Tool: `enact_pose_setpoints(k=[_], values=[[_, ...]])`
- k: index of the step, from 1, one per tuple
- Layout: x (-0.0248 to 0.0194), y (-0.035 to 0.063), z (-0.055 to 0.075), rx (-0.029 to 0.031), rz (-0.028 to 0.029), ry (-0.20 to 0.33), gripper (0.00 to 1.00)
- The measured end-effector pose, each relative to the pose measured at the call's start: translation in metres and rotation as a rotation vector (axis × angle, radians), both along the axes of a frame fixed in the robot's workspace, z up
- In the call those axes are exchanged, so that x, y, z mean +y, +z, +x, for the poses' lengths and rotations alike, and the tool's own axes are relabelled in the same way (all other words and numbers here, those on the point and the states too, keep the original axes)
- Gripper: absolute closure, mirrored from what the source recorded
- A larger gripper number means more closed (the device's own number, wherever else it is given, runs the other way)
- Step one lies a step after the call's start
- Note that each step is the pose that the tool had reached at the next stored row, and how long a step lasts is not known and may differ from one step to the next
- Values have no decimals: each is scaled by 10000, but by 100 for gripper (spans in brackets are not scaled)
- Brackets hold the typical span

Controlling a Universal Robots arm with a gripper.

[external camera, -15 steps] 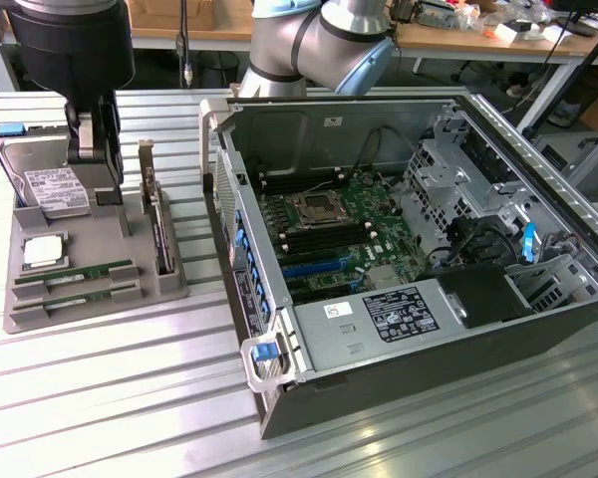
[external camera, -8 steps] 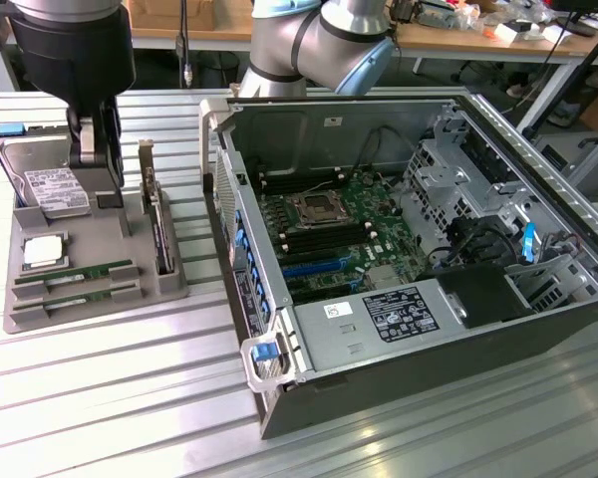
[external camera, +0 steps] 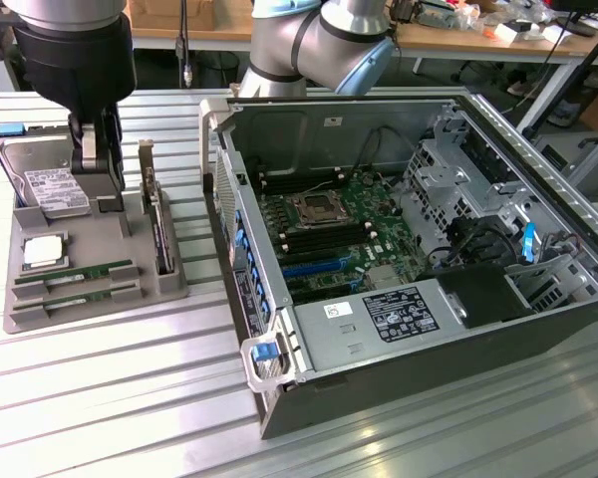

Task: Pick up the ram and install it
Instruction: 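Pick up the ram and move it above insertion slot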

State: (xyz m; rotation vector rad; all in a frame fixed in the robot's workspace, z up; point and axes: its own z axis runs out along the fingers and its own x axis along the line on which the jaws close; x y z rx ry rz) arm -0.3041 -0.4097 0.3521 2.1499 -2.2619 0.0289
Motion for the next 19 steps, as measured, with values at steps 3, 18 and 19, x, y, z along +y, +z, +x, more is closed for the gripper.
enact_pose_setpoints(k=[3,18,19], values=[[0,-25,0,0,0,1,64],[0,-123,0,0,0,0,64],[0,-131,0,0,-1,0,64]])
